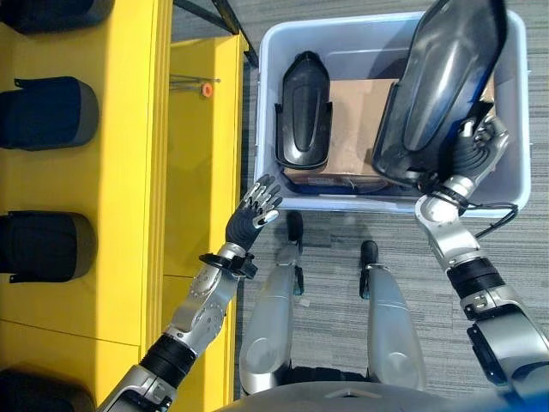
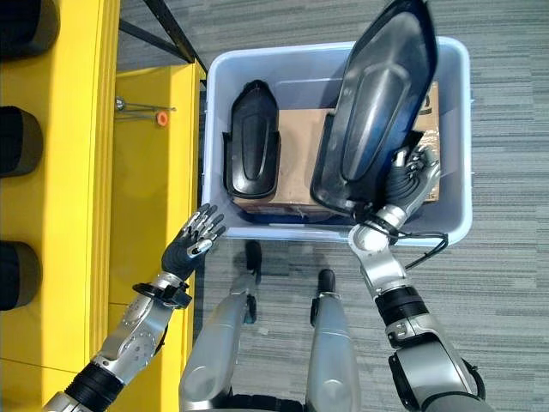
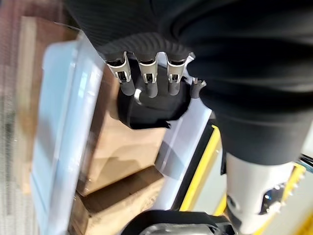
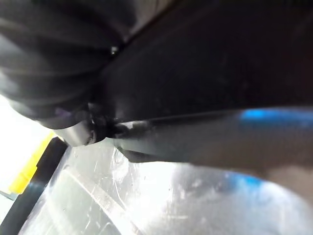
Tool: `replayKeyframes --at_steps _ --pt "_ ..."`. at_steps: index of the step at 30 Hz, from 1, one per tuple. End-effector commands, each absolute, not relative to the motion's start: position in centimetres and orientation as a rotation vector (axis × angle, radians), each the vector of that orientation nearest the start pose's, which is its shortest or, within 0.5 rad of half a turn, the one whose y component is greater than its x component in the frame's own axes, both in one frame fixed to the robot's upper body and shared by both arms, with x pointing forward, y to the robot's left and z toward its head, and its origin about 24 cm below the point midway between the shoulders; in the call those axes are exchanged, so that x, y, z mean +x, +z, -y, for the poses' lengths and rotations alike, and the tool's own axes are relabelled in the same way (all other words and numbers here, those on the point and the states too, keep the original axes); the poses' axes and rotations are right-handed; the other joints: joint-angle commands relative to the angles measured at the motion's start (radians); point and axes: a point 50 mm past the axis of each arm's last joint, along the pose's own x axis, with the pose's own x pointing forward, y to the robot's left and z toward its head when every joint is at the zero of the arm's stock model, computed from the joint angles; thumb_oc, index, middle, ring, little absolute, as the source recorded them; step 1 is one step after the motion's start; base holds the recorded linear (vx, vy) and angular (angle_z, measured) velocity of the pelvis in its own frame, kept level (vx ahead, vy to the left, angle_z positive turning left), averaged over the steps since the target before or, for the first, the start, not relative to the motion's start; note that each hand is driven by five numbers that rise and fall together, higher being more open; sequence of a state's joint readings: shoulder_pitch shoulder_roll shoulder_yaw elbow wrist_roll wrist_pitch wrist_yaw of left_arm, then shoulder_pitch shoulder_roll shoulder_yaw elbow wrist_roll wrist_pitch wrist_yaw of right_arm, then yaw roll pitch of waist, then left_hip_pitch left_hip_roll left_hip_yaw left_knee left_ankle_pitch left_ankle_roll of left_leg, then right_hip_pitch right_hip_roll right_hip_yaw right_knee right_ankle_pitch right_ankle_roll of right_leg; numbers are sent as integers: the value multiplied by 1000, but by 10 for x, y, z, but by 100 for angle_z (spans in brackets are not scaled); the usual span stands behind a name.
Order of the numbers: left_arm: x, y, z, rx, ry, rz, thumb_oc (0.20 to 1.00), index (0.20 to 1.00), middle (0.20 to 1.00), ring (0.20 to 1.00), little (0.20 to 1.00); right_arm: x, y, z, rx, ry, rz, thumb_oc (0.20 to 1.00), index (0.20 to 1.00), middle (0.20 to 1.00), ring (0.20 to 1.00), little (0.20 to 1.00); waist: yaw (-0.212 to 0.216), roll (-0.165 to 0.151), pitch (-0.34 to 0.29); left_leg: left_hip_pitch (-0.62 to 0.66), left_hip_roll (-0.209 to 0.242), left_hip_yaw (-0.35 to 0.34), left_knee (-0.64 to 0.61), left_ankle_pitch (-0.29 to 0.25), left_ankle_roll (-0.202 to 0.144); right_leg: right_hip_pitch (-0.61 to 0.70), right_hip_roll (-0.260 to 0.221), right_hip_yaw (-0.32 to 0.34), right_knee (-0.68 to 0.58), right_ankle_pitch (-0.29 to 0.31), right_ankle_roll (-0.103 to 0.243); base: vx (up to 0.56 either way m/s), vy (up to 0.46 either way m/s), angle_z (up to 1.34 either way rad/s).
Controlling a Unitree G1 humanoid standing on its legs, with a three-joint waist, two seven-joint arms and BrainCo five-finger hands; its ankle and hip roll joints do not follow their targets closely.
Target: Move parts from the plastic box to the shelf.
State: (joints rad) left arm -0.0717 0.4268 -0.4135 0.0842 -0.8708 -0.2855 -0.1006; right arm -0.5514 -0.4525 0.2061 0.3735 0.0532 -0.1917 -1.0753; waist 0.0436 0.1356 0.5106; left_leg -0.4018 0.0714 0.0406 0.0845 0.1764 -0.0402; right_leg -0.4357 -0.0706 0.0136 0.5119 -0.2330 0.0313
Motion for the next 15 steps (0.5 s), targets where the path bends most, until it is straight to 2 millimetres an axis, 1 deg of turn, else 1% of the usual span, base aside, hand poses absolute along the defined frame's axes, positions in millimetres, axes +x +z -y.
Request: replayKeyframes --at_steps 1,2,3,6,7,8,9,10,11,12,13,15 --pt "242 45 -137 -447 -411 65 1000 1000 1000 1000 1000 324 200 218 -222 -829 736 200 200 200 200 200 3 -14 6 79 -45 -13 14 -152 13 149 8 -103 -117 26 -23 185 0 -3" --pt "238 39 -141 -443 -396 48 1000 1000 1000 1000 1000 323 199 217 -210 -784 705 200 200 200 200 200 1 -20 -22 114 -36 -16 -8 -148 7 192 8 -105 -149 31 -23 156 0 -1" --pt "237 39 -142 -444 -395 47 1000 1000 1000 1000 1000 322 198 217 -206 -773 699 200 200 200 200 200 1 -21 -24 120 -34 -17 -13 -147 5 200 8 -106 -155 32 -22 152 5 -3" --pt "231 34 -146 -450 -379 32 1000 1000 1000 1000 1000 322 191 215 -152 -666 634 200 200 200 200 200 1 -30 -55 156 -18 -18 -47 -132 -6 249 6 -107 -196 40 -20 144 25 -1" --pt "228 30 -150 -446 -369 23 1000 1000 1000 1000 1000 323 180 213 -103 -550 557 200 200 200 200 200 4 -38 -83 188 -6 -23 -78 -117 -15 296 4 -112 -231 45 -18 184 47 -1" --pt "226 30 -153 -445 -364 19 1000 1000 1000 1000 1000 322 174 212 -83 -495 517 200 200 200 200 200 6 -42 -96 202 1 -26 -93 -109 -20 316 5 -118 -243 46 -16 252 59 3" --pt "222 27 -157 -438 -351 3 1000 1000 1000 1000 1000 319 163 208 -59 -429 467 200 200 200 200 200 8 -50 -118 218 12 -29 -113 -94 -25 346 4 -122 -260 50 -14 158 45 7" --pt "221 27 -158 -434 -346 6 1000 1000 1000 1000 1000 318 160 207 -42 -401 448 200 200 200 200 200 8 -53 -123 221 14 -29 -116 -91 -26 352 4 -123 -264 51 -13 161 52 12" --pt "219 26 -161 -428 -338 -1 1000 1000 1000 1000 1000 314 149 204 -20 -348 404 200 200 200 200 200 9 -59 -141 227 20 -34 -126 -81 -31 369 4 -125 -272 52 -11 74 34 10" --pt "219 26 -161 -428 -337 -2 1000 1000 1000 1000 1000 314 149 204 -19 -347 403 200 200 200 200 200 9 -59 -142 227 20 -35 -127 -81 -31 370 4 -126 -273 52 -11 166 85 12" --pt "216 24 -165 -410 -327 -14 1000 1000 1000 1000 1000 307 131 198 0 -252 327 200 200 200 200 200 13 -70 -173 241 24 -40 -137 -72 -33 401 2 -134 -290 56 -7 135 88 8" --pt "214 23 -168 -391 -312 -24 1000 1000 1000 1000 1000 302 122 193 18 -188 284 200 200 200 200 200 14 -77 -190 252 23 -42 -138 -73 -31 420 -3 -142 -302 59 -3 147 133 9"
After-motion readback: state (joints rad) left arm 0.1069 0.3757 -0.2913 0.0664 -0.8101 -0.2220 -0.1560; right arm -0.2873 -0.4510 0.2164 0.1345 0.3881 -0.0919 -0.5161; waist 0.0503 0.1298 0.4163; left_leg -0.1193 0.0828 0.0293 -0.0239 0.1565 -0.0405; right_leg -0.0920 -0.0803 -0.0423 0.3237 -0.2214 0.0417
